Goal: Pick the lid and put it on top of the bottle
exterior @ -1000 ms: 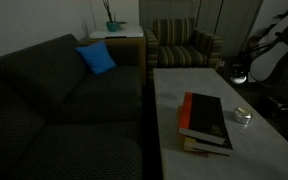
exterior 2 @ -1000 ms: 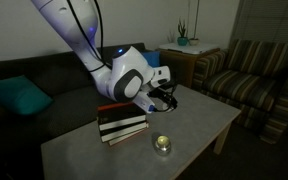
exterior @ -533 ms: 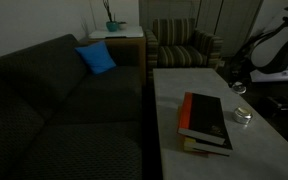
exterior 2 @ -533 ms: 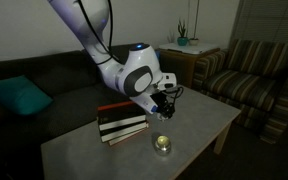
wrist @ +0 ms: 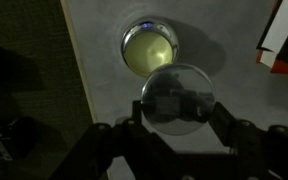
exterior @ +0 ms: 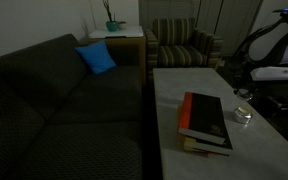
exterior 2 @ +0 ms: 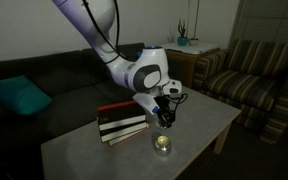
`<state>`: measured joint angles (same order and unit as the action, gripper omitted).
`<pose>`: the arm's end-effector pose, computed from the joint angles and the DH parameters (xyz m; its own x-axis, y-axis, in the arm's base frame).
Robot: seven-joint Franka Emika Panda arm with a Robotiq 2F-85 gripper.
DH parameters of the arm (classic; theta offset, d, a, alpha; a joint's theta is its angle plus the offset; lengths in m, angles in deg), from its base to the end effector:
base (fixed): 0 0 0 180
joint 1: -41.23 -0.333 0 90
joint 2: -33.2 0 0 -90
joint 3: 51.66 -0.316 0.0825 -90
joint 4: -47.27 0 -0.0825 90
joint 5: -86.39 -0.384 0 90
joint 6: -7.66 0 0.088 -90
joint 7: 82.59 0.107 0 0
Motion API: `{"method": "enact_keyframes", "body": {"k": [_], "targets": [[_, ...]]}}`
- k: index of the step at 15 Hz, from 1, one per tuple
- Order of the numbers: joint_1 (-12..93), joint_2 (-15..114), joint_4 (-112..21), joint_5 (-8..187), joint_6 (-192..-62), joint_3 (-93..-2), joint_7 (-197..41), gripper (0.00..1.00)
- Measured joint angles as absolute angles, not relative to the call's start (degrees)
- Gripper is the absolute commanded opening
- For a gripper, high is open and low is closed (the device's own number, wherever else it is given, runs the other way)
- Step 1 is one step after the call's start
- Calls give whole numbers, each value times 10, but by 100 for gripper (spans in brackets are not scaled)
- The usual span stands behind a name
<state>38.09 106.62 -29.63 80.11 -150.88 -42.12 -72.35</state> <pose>0.6922 -0.0590 -0.0340 0.9535 -0.2458 0.1743 -0.2617 -0.9623 0.0743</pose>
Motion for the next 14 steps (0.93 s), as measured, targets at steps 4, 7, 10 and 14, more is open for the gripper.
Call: {"method": "enact_keyframes", "body": {"k": [4,7,10,14], "targets": [[398,1127,-210,801,-1462,-428,-702,43],[418,1180,-139,796,-1432,-436,-701,43],[432,1190,-131,797,-1429,-450,-701,43],[439,1190,-131,797,-1425,-461,-700,43]]}}
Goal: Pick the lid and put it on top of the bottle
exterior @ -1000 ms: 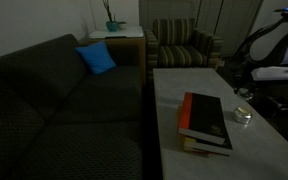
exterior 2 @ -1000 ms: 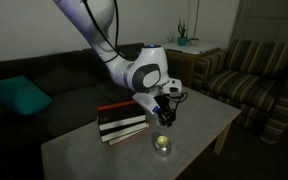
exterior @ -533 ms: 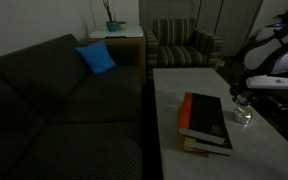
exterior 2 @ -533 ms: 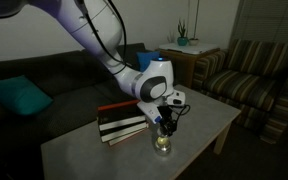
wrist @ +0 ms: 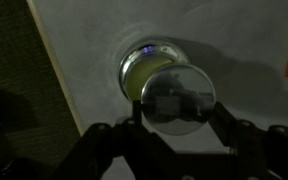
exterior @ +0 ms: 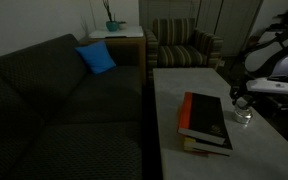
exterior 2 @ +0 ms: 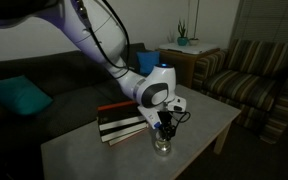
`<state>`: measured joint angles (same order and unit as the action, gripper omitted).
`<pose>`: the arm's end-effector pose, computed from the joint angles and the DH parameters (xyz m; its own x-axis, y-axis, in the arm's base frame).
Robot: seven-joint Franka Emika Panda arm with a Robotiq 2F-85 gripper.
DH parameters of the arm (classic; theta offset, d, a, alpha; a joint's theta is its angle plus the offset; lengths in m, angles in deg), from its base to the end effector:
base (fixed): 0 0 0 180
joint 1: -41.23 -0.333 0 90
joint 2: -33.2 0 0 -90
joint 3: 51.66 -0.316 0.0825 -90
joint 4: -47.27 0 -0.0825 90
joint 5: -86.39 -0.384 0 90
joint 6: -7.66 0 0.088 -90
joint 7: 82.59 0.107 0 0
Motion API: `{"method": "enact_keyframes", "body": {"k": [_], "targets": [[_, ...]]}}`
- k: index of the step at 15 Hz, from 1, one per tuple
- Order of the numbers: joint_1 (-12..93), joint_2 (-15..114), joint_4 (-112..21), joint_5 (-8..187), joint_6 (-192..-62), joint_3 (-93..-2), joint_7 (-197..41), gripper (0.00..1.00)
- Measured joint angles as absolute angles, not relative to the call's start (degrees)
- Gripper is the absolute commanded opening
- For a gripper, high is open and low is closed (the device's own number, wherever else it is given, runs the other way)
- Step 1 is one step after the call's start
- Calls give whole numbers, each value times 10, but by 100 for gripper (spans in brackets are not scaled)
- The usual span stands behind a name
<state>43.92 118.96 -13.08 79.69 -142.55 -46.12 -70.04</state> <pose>0.6959 -0.0820 -0.0967 0.9297 -0.3589 0.0828 -0.3611 -0.9324 0.0132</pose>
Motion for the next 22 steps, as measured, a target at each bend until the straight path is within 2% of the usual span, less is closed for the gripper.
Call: {"method": "enact_keyframes", "body": {"k": [22], "targets": [[467,1190,-137,789,-1416,-480,-619,43]]}}
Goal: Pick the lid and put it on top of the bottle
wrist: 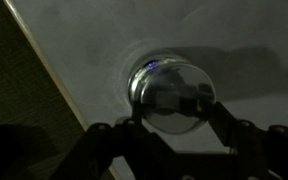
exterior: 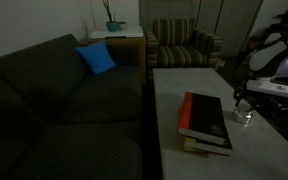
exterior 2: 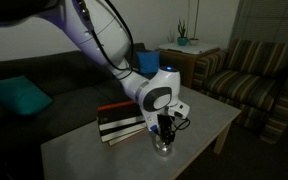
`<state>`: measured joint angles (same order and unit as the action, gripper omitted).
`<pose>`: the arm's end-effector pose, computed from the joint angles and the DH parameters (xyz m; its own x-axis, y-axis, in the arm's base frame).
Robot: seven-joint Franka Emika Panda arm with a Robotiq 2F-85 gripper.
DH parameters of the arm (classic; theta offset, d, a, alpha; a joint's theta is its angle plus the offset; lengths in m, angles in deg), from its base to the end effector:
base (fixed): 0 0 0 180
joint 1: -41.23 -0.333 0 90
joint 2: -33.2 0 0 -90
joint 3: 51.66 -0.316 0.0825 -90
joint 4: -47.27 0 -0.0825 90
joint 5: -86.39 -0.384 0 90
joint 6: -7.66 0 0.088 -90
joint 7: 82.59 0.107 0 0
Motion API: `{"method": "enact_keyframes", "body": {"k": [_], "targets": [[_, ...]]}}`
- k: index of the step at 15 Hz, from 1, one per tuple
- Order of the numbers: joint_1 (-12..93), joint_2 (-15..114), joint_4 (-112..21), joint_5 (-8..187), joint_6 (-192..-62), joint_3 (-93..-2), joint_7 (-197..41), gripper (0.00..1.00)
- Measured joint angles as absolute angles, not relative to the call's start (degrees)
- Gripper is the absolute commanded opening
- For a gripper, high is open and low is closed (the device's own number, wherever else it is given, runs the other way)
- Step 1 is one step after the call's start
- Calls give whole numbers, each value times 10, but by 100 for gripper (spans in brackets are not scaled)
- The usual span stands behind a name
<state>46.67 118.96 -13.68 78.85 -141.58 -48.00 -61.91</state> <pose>0.6870 -0.0995 -0.1036 0.8405 -0.5402 0.0412 -0.5396 -0.8415 -0.0249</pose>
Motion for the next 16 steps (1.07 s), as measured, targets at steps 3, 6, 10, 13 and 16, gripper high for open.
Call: {"method": "enact_keyframes", "body": {"k": [3,6,10,13,16], "targets": [[470,1190,-137,777,-1416,-480,-618,43],[475,1190,-138,767,-1416,-480,-616,43],[481,1190,-141,757,-1416,-480,-613,43],[481,1190,-141,754,-1416,-480,-610,43],[481,1190,-141,754,-1416,-480,-610,43]]}}
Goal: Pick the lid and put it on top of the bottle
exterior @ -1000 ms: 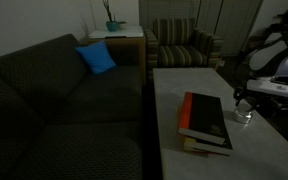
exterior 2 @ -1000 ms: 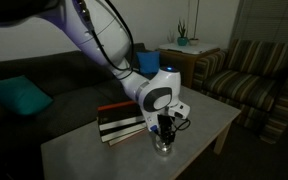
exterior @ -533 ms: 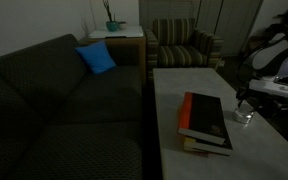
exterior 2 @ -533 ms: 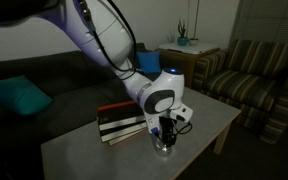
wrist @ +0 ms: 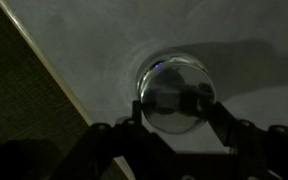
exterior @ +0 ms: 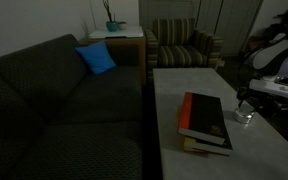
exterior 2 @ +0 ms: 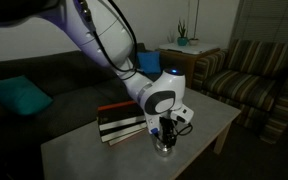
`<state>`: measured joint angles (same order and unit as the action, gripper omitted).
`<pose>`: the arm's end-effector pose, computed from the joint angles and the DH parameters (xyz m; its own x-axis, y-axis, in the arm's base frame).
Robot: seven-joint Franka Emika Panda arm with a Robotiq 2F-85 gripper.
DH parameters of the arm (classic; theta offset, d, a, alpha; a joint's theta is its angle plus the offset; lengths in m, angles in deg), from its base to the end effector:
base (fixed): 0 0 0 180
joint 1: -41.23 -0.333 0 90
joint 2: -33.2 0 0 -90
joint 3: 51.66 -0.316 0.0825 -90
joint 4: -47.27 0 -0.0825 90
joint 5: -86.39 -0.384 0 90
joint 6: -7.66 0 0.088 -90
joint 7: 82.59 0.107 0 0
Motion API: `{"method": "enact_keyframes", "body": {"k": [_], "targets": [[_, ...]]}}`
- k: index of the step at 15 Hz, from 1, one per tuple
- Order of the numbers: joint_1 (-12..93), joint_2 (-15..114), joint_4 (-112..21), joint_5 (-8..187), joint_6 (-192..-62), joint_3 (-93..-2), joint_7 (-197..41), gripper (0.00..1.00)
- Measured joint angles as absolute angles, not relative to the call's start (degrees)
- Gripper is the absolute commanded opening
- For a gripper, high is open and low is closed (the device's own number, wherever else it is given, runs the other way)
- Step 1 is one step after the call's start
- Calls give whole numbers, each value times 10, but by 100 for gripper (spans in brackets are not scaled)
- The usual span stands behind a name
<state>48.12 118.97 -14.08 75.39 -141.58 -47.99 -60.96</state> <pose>0.6812 -0.1179 -0.1063 0.7868 -0.6168 0.0212 -0.6153 -0.7866 -0.0522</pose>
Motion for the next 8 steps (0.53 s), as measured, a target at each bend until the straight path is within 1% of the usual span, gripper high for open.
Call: {"method": "enact_keyframes", "body": {"k": [8], "targets": [[481,1190,-141,752,-1425,-480,-605,43]]}}
